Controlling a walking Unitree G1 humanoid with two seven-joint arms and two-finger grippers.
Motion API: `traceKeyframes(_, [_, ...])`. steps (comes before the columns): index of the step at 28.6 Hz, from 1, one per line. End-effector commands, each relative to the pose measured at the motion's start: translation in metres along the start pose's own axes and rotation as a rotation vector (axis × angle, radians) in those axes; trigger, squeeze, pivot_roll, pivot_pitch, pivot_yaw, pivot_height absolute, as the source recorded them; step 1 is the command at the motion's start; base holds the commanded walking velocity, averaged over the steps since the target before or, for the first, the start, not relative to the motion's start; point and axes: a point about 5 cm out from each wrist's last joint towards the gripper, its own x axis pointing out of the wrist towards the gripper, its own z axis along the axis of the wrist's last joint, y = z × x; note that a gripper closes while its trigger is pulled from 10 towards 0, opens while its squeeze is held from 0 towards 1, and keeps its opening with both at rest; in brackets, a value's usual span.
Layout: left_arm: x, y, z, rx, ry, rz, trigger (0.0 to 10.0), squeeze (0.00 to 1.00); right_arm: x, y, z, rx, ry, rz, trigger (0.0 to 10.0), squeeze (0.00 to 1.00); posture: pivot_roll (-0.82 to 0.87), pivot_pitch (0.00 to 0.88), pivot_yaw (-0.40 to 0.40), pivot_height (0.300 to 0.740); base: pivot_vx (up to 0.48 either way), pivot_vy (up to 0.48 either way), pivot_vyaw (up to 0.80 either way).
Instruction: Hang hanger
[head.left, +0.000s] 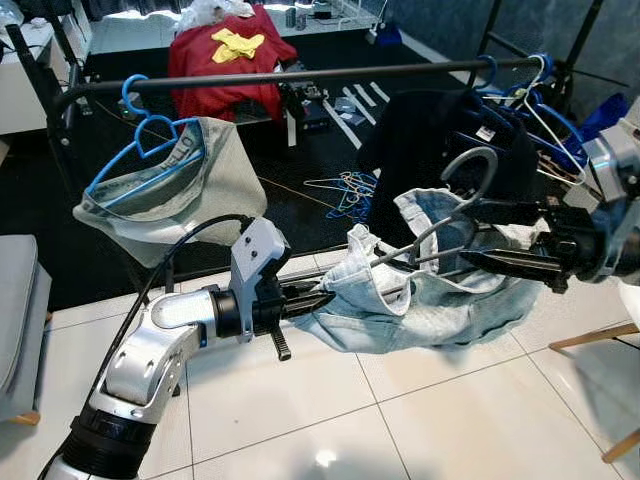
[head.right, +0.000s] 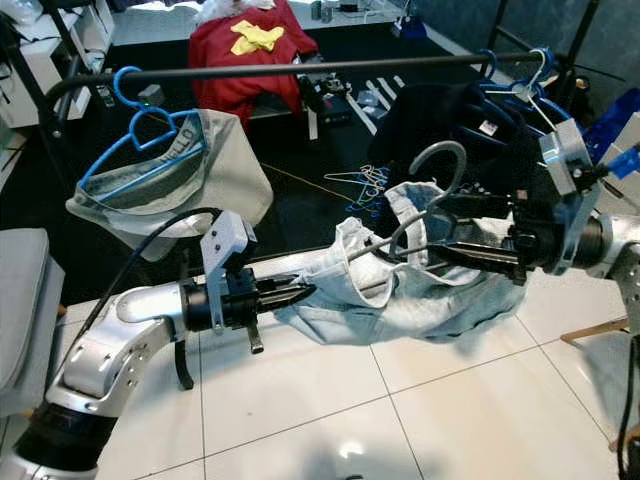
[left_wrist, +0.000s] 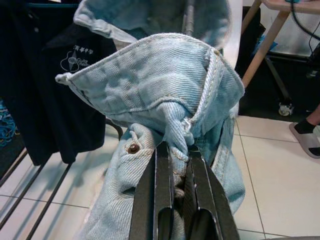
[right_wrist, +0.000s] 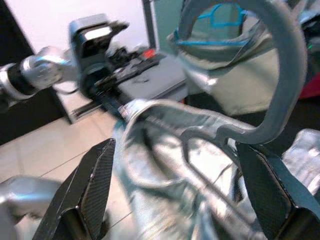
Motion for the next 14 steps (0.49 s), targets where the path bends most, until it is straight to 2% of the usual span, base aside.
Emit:
traceKeyframes(1, [0.006,0.000,0.020,0.064,-0.103,-0.019,0.0,0.00,0.005,0.004,-0.007,0.032,0.026,0.051,10.0,0.00,-0.21,0.144,-0.007,0.740,0.000,0.000,0.00])
traceKeyframes(14, [0.005,0.005,0.022,0.064,-0.115,0.009,0.0,0.00,-0.012,0.007,-0.005,0.061,0.054,0.017,10.0,0.00,-0.21,0.140,-0.012,0.740,0.000,0.000,0.00])
